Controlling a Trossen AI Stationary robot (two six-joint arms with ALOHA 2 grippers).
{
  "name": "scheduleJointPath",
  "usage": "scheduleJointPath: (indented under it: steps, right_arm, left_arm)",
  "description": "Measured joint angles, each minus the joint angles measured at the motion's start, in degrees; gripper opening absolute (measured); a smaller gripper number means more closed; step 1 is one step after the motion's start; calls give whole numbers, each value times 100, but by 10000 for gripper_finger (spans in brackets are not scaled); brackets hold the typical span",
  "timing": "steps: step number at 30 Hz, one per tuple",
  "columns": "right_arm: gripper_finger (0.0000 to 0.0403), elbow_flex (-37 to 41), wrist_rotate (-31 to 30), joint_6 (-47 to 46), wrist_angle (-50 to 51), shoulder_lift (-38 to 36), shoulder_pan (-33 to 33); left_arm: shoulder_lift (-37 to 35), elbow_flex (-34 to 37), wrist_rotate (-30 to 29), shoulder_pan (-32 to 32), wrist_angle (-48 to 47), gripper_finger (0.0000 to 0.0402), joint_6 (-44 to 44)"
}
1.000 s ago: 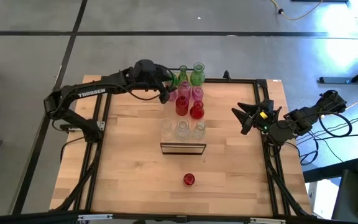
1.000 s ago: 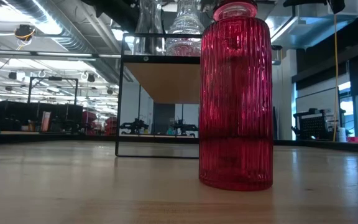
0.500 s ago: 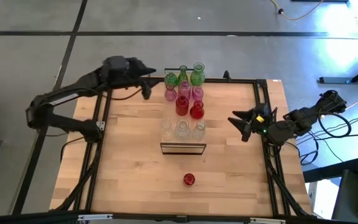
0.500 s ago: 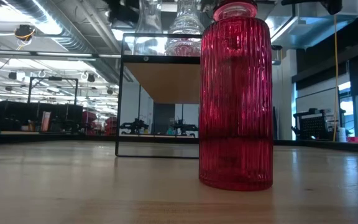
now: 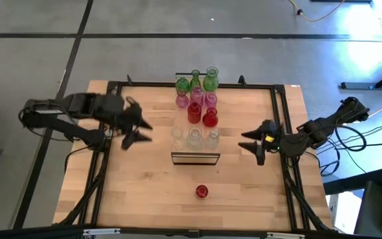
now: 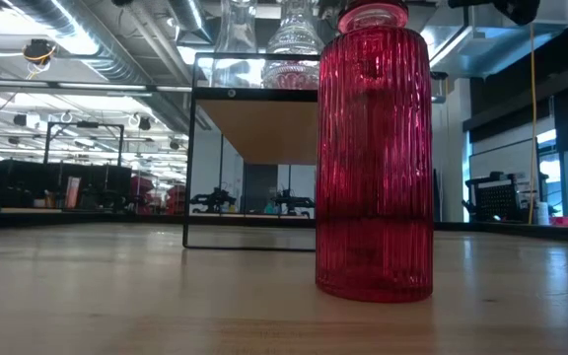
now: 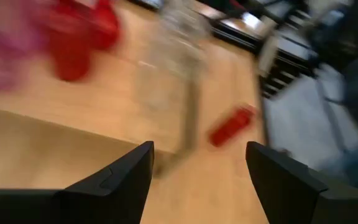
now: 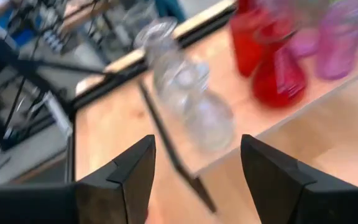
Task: Sort vases onto shelf
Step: Put the red vase on the shelf aligned with the other red vases
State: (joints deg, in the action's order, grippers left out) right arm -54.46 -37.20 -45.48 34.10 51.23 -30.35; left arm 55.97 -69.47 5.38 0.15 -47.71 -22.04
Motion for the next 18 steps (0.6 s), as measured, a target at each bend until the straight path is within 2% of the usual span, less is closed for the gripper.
scheduleJointPath:
  steps: [3,7,10,14,18]
  right_arm:
    - [218,0,349,129,8,115,0]
    - [218,0,475,248,60,204,0]
    - [218,0,667,252,56,217,0]
    - [218,177,1539,273,-93,215,-7]
    - [218,515,2617,409,-408,217,-38]
  left_arm:
    - [91,0,-274,-904,146,250,-532]
    - [361,0,-1042,-1997,337,250,-1224]
    - [745,-2,-1572,-2752,889,250,-1709]
    - [1537,-2,-2106,-3553,1782,250,-2182]
    - [2462,-2,-2262,-4108,2317,250,-2729]
